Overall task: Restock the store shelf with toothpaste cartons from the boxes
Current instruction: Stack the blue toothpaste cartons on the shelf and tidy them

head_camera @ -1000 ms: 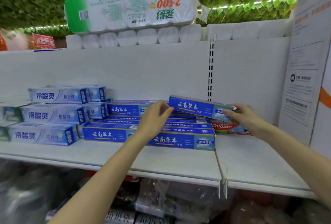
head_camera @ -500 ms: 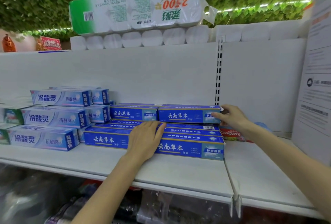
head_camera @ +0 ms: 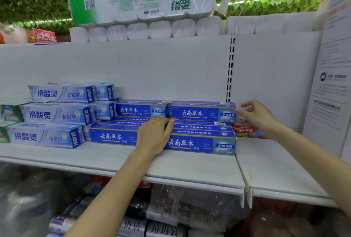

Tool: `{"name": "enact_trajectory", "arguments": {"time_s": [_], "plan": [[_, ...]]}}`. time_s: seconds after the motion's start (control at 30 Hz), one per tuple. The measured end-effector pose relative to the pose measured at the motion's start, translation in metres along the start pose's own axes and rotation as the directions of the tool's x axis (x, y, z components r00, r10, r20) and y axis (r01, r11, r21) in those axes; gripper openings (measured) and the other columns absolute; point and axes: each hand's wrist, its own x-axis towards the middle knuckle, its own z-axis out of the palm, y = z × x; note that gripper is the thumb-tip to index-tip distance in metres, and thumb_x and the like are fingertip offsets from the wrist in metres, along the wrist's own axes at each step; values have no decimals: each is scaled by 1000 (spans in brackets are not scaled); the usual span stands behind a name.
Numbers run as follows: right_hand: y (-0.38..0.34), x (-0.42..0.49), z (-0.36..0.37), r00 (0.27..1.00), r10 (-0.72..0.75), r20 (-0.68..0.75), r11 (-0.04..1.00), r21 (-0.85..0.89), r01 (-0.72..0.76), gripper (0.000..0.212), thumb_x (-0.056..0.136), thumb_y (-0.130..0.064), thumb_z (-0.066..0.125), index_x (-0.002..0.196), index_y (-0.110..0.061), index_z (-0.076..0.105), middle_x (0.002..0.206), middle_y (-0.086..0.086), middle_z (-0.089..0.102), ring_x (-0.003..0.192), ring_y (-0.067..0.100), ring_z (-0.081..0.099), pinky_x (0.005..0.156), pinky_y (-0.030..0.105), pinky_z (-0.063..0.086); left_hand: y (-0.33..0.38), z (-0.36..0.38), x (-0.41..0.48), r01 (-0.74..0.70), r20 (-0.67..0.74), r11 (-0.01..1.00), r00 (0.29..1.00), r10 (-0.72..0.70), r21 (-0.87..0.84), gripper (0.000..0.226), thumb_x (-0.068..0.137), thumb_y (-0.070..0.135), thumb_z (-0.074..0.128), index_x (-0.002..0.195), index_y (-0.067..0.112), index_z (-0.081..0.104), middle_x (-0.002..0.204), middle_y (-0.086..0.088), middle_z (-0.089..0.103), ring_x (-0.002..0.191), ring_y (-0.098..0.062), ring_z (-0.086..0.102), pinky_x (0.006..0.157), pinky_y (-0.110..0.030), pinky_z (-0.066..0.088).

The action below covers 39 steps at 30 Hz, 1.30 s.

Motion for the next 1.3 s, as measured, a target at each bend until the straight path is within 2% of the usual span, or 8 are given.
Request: {"name": "enact_trajectory", "arguments": {"time_s": [0.27, 0.37, 0.43, 0.53, 0.73, 1.07, 1.2, 1.3], "plan": [[-38, -67, -1, 992, -54, 116, 994, -84, 64, 29, 93, -32, 58, 118, -21, 48, 103, -2, 59, 86, 13, 62, 56, 22, 47, 5, -26, -16, 21, 17, 994, 1000, -19, -111, 50, 98, 56, 32, 127, 27, 59, 120, 3, 65, 108, -19, 60, 77, -32, 42], [-48, -103, 17, 983, -109, 150, 984, -121, 128, 36, 95, -27, 56, 127, -12, 49, 103, -1, 58, 89, 13, 57, 77, 30, 50, 5, -46, -33, -10, 49, 987, 999, 18, -161, 53, 96, 60, 31, 131, 29, 56, 127, 6, 62, 115, -18, 57, 85, -35, 44], [-52, -128, 29, 977, -152, 151, 962, -202, 181, 43, 95, -26, 55, 134, -11, 46, 120, 6, 55, 102, 15, 52, 93, 33, 43, 4, -62, -52, -21, 72, 984, 997, 35, -175, 53, 96, 61, 31, 133, 31, 54, 131, 8, 60, 119, -18, 55, 88, -36, 41], [-64, -164, 42, 972, -196, 130, 943, -247, 223, 47, 95, -29, 55, 137, -10, 44, 134, 11, 49, 119, 23, 49, 102, 36, 39, 1, -85, -81, -39, 111, 986, 992, 58, -165, 53, 95, 62, 31, 134, 32, 52, 135, 8, 57, 124, -20, 52, 92, -38, 40], [-87, -229, 49, 951, -145, 272, 908, -345, 237, 58, 94, -39, 53, 143, -13, 35, 143, 14, 39, 130, 27, 41, 108, 40, 35, -6, -118, -134, -122, 166, 982, 975, 145, -141, 54, 95, 62, 32, 133, 30, 53, 137, 6, 55, 126, -20, 51, 97, -37, 39], [-125, -328, 35, 922, -95, 374, 740, -594, 317, 66, 96, -48, 43, 149, -16, 21, 149, 16, 29, 138, 31, 31, 113, 43, 27, -15, -163, -218, -242, 161, 968, 955, 250, -68, 52, 94, 61, 36, 128, 26, 56, 129, 2, 60, 121, -21, 54, 90, -36, 43], [-121, -374, 39, 897, -9, 442, 698, -639, 322, 74, 94, -54, 40, 152, -19, 11, 150, 14, 25, 132, 35, 39, 108, 45, 34, -24, -168, -263, -174, 174, 974, 965, 198, -145, 50, 95, 60, 37, 127, 28, 58, 123, 5, 64, 114, -20, 58, 86, -35, 46], [-107, -409, 48, 853, 50, 520, 634, -676, 375, 75, 95, -54, 37, 153, -20, 2, 154, 9, 19, 132, 33, 39, 107, 42, 35, -35, -152, -314, -164, 287, 974, 936, 203, -154, 53, 95, 59, 37, 133, 26, 53, 131, 5, 59, 120, -18, 55, 89, -36, 47]]}}
